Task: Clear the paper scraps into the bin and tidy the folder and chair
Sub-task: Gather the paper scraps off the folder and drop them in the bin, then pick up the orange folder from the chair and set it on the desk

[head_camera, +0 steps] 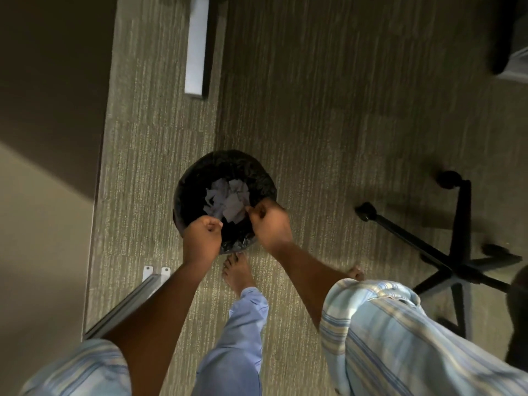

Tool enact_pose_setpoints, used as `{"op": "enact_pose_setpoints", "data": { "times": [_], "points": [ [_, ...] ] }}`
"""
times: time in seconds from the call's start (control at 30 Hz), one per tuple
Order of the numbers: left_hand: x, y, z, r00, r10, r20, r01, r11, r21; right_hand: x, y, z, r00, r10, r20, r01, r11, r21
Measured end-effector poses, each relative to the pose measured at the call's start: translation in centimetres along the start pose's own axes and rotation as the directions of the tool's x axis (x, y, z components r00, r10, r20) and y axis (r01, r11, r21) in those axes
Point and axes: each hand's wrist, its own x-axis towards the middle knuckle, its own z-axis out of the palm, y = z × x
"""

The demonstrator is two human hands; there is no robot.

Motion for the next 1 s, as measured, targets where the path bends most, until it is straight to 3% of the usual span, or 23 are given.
{"op": "enact_pose_setpoints", "data": {
  "times": [0.2,0.57,0.8,1.0],
  "points": [
    [-2.9,3.5,1.9,1.0,0.027,-0.005,-0.027,0.999,0.031,-2.0,1.0,-4.3,0.991,0.038,-0.127,-0.027,0.996,0.089],
    [-10.9,10.4,6.4,0.984,0.166,0.068,-0.174,0.975,0.139,-7.5,5.1,-15.1,0.963,-0.038,-0.268,0.059,0.996,0.072],
    [-17.0,16.8,10.8,0.905,0.381,0.187,-0.417,0.881,0.222,-11.9,10.7,-23.9,0.922,0.012,-0.388,0.022,0.996,0.082],
    [-22.0,22.6,16.8,0.861,0.438,0.259,-0.492,0.845,0.209,-14.6,14.9,-30.0,0.841,0.11,-0.53,-0.02,0.985,0.172]
  ]
}}
